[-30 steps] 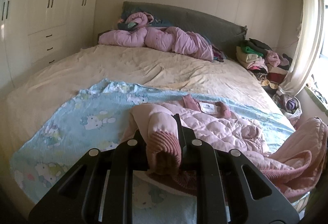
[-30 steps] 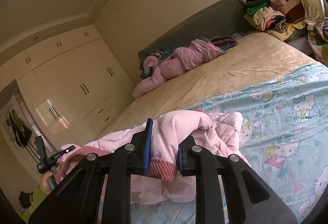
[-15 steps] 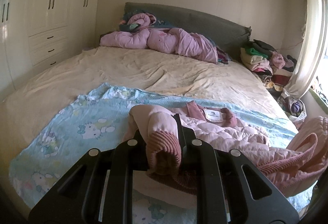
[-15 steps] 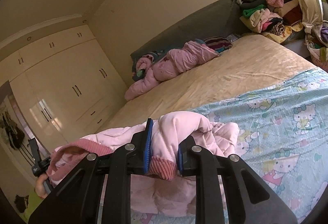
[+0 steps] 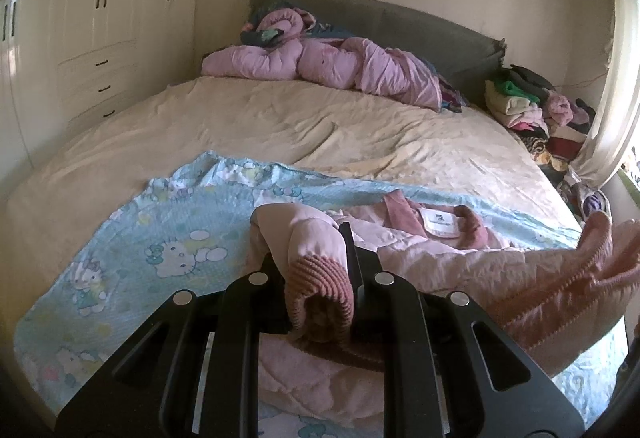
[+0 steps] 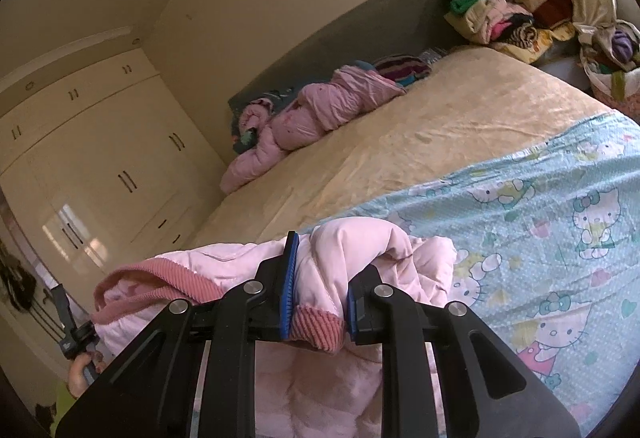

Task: Fold large clothes

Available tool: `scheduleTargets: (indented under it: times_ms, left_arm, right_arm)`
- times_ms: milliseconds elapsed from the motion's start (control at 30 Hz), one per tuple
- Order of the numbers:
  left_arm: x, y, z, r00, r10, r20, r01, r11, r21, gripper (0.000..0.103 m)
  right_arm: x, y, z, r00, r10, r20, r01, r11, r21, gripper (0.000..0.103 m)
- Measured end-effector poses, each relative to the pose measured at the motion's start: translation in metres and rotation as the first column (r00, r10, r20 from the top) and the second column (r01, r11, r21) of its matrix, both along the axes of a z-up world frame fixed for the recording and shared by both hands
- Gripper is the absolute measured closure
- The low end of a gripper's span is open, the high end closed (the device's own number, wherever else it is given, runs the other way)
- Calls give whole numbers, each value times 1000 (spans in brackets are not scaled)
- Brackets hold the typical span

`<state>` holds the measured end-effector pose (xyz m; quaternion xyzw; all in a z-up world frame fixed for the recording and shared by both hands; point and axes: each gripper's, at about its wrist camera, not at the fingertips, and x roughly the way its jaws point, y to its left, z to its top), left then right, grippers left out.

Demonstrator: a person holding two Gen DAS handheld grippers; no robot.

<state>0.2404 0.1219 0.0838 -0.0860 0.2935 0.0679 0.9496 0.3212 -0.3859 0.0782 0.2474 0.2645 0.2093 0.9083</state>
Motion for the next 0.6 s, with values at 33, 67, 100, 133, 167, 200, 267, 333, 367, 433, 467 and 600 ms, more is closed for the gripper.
scheduleTargets:
  times_ms: [33, 67, 100, 133, 167, 200, 267, 333, 367, 433, 467, 600]
  left_arm:
    - [2, 0, -1, 1000, 1, -3, -1, 1000, 0, 93]
    - [5, -1, -3, 1000, 2, -7, -2, 1000, 1, 93]
    - [8, -1, -4, 1000, 2, -10, -2, 1000, 2, 92]
    - [11, 0, -5, 1000, 3, -12, -3, 1000, 2, 92]
    - [14, 0, -7, 1000, 3, -14, -3, 1000, 1, 92]
    - [16, 0, -8, 1000, 4, -16, -4, 1000, 1, 92]
    - [22, 0, -12, 1000, 5, -20, -5, 1000, 1, 92]
    - [29, -2, -17, 1000, 7, -26, -7, 1000, 13, 92]
    - [31, -1, -19, 1000, 8, -29, -7, 1000, 16, 91]
    - [39, -3, -26, 999, 10, -40, -8, 999, 32, 91]
    - [42, -3, -30, 999, 10, -44, -8, 999, 40, 91]
    - [56, -10, -45, 998, 15, -62, -9, 995, 102, 91]
  right_arm:
    - [2, 0, -2, 1000, -5, -5, 5, 1000, -1, 85]
    - [5, -1, -4, 1000, -7, -9, 7, 1000, 0, 85]
    - [8, -1, -7, 1000, -11, -15, 11, 1000, -1, 85]
    - [10, -2, -9, 1000, -16, -21, 16, 1000, -1, 85]
    - [13, -2, -11, 999, -20, -27, 20, 1000, -2, 85]
    - [15, -2, -12, 999, -22, -31, 22, 1000, -5, 85]
    - [21, -1, -17, 998, -37, -49, 36, 999, -23, 85]
    - [27, -1, -23, 997, -50, -65, 48, 998, -27, 85]
    - [30, -1, -27, 996, -55, -72, 53, 998, -28, 85]
    - [37, 0, -36, 993, -68, -93, 65, 997, -33, 84]
    - [41, 0, -40, 992, -71, -101, 67, 997, -38, 84]
    - [54, 3, -55, 988, -83, -128, 75, 995, -70, 84]
